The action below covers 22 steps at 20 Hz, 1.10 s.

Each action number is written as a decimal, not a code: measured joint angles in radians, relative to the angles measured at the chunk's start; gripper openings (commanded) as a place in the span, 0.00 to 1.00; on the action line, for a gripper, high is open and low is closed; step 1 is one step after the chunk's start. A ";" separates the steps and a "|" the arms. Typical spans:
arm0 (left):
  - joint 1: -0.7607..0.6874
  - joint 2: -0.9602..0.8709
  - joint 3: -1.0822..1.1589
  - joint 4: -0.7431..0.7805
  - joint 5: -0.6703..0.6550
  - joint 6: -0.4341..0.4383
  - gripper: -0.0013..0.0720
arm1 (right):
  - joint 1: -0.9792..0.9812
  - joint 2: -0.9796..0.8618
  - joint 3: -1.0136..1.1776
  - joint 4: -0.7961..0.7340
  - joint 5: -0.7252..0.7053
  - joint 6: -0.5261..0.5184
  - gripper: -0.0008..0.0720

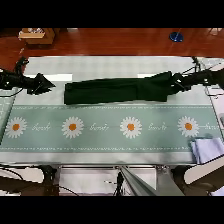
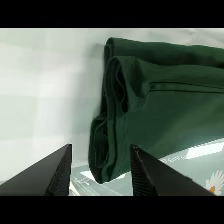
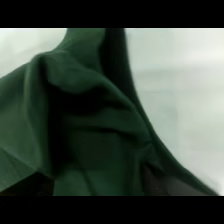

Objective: Fold the shirts.

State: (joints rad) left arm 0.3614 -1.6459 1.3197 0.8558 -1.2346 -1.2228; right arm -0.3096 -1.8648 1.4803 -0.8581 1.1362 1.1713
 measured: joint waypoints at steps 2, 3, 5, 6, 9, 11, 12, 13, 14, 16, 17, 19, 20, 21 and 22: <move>-0.001 -0.002 0.000 0.004 -0.002 -0.002 0.62 | 0.047 -0.022 0.001 0.003 -0.018 -0.002 0.13; -0.002 -0.002 0.000 0.006 -0.003 -0.004 0.60 | 0.066 -0.028 0.000 -0.009 -0.021 -0.009 0.05; -0.002 -0.002 0.000 0.008 -0.006 -0.004 0.53 | 0.087 -0.023 0.007 -0.016 -0.024 -0.019 0.05; -0.002 -0.002 0.000 0.006 -0.015 -0.004 0.41 | 0.092 -0.008 0.010 -0.019 -0.022 -0.022 0.05; -0.005 0.003 0.000 -0.049 -0.036 -0.004 0.14 | 0.095 0.079 0.018 -0.021 0.005 -0.026 0.05; -0.018 0.014 0.000 -0.119 -0.052 0.003 0.13 | 0.097 0.161 0.020 -0.045 0.049 -0.012 0.05; -0.030 0.024 0.000 -0.161 -0.062 0.009 0.13 | 0.099 0.206 0.021 -0.064 0.074 0.003 0.05; -0.048 0.035 0.000 -0.202 -0.070 0.013 0.13 | 0.099 0.250 0.021 -0.079 0.102 0.017 0.05; -0.072 0.048 0.000 -0.242 -0.072 0.016 0.10 | 0.100 0.291 0.022 -0.093 0.125 0.032 0.05; -0.138 0.071 0.000 -0.306 -0.075 0.021 0.08 | 0.101 0.380 0.022 -0.127 0.182 0.059 0.05; -0.184 0.079 0.000 -0.335 -0.074 0.023 0.08 | 0.101 0.425 0.022 -0.145 0.216 0.074 0.05; -0.287 0.087 0.000 -0.373 -0.061 0.024 0.06 | 0.101 0.505 0.022 -0.178 0.285 0.103 0.05; -0.343 0.087 0.000 -0.384 -0.035 0.024 0.06 | 0.101 0.543 0.022 -0.195 0.320 0.116 0.05; -0.406 0.087 0.000 -0.396 -0.011 0.024 0.06 | 0.101 0.577 0.022 -0.212 0.350 0.132 0.05; -0.466 0.085 0.000 -0.404 0.008 0.024 0.06 | 0.101 0.612 0.022 -0.224 0.381 0.144 0.05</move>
State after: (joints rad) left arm -0.1047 -1.5604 1.3197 0.4515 -1.2263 -1.1984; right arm -0.2085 -1.2526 1.5024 -1.0821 1.5177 1.3155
